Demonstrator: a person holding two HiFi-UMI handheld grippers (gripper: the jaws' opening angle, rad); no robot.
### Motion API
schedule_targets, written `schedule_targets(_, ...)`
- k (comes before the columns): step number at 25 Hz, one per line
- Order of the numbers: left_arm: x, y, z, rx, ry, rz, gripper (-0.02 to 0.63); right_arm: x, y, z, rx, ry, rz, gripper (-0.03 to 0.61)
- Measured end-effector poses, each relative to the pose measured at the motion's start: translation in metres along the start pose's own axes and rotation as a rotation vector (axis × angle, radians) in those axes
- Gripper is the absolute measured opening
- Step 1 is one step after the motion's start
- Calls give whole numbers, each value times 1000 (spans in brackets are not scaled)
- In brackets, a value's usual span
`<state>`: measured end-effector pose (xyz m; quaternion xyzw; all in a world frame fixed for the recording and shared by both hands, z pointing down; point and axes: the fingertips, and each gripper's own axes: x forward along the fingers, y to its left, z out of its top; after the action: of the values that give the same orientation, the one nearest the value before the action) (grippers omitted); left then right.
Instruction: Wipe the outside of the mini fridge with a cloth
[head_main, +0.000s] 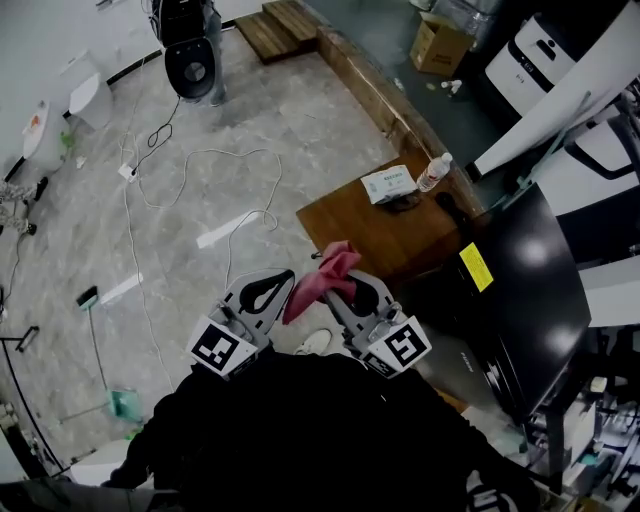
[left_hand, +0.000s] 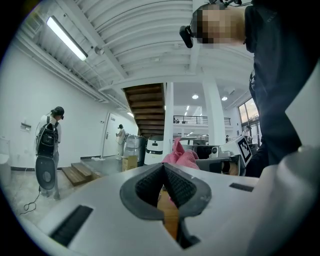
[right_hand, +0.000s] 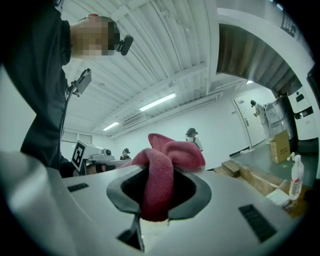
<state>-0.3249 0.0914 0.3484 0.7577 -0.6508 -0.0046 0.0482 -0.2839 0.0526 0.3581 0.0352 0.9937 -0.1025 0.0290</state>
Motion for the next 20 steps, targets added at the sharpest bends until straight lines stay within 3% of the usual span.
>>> schedule_targets(7, 59, 66, 9, 2, -38, -96, 6, 37, -60, -2, 0, -4, -140, 97)
schedule_targets(20, 169, 222, 16, -28, 51, -511, 6, 159, -178, 16, -27, -73, -559, 97)
